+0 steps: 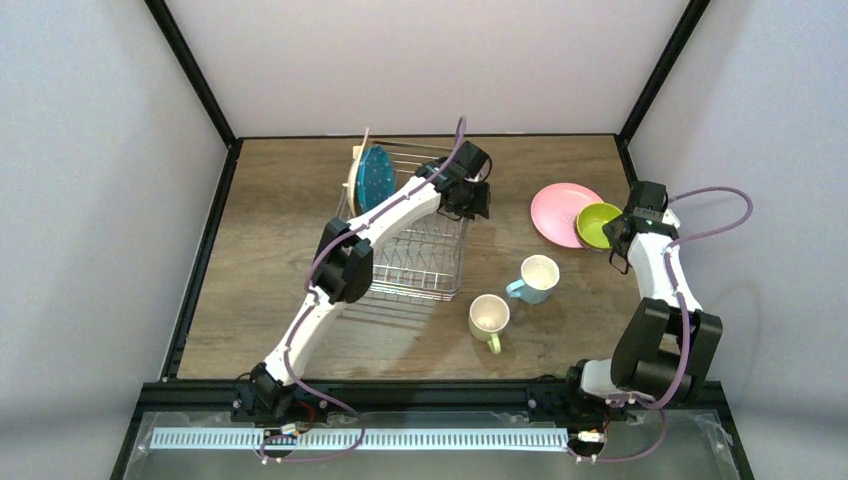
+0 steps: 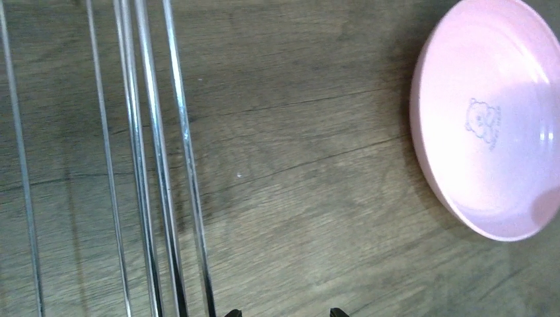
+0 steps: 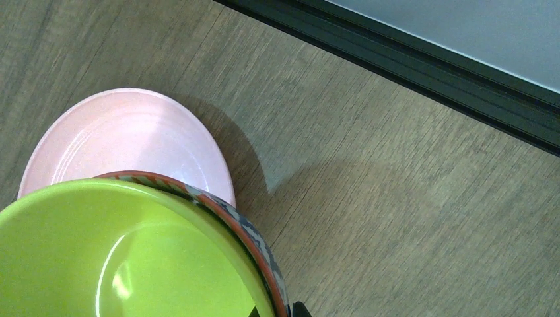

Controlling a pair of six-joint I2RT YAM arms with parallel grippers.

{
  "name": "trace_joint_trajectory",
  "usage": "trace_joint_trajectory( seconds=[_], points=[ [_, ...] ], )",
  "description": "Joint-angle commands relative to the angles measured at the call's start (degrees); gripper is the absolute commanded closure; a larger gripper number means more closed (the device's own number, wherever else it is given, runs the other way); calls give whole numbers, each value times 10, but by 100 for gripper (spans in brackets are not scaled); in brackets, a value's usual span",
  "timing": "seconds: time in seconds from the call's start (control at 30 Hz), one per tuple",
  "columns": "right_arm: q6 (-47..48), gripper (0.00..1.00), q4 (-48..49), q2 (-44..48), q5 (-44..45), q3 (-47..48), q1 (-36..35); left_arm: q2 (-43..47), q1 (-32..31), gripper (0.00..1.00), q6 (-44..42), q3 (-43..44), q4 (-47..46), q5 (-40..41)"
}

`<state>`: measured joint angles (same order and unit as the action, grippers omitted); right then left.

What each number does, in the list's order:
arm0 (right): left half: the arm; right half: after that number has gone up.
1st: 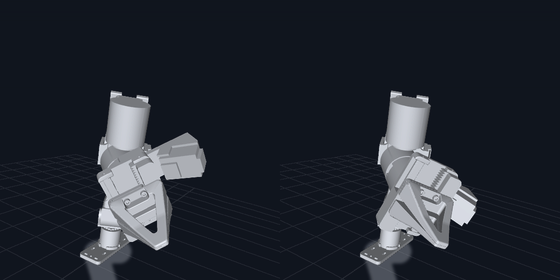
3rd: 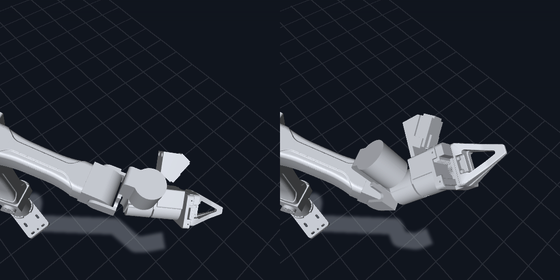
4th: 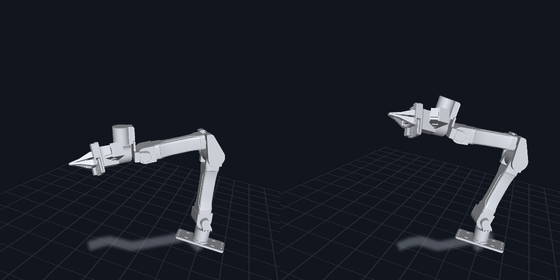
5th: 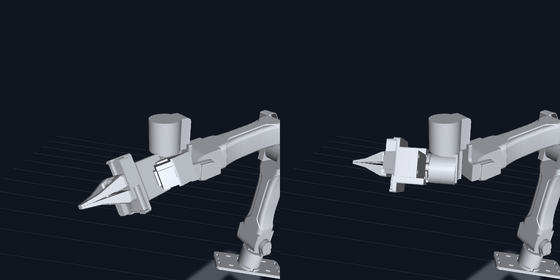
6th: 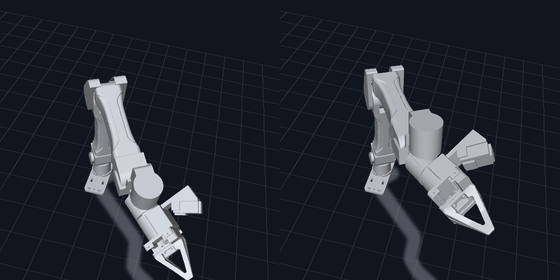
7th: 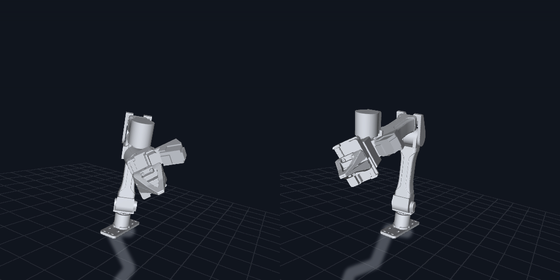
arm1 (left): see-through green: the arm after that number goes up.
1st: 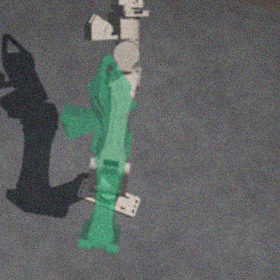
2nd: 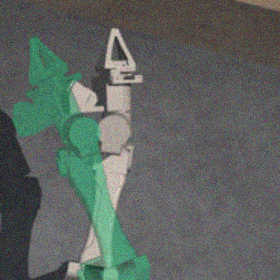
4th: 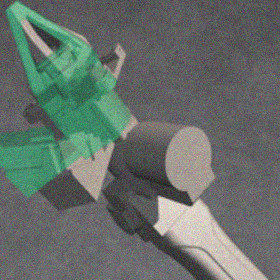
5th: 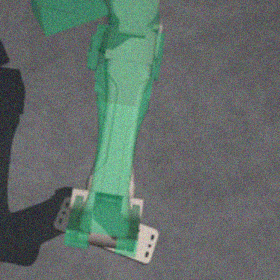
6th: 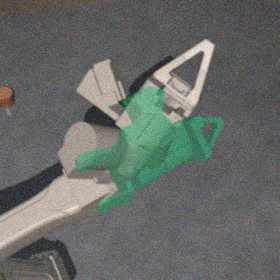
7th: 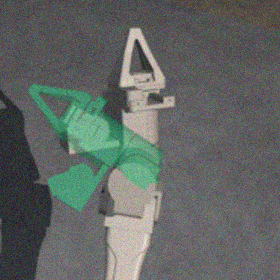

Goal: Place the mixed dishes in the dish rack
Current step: Place the bowl at the corner of the board.

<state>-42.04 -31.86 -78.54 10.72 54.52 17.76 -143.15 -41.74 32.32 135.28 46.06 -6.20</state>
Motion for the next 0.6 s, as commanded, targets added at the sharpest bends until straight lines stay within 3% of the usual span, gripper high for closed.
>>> trace_joint_trajectory(
  seconds=[0.0, 0.13, 0.57],
  points=[
    [-6, 99, 28, 25, 8, -4, 1, 0, 9, 23, -25, 5, 71, 100],
    [-2, 99, 27, 23, 10, -3, 2, 20, 16, 22, -21, -18, 65, 114],
    [3, 99, 32, 15, 9, -3, 1, 40, 26, 14, -57, -49, 28, 3]
  ],
)
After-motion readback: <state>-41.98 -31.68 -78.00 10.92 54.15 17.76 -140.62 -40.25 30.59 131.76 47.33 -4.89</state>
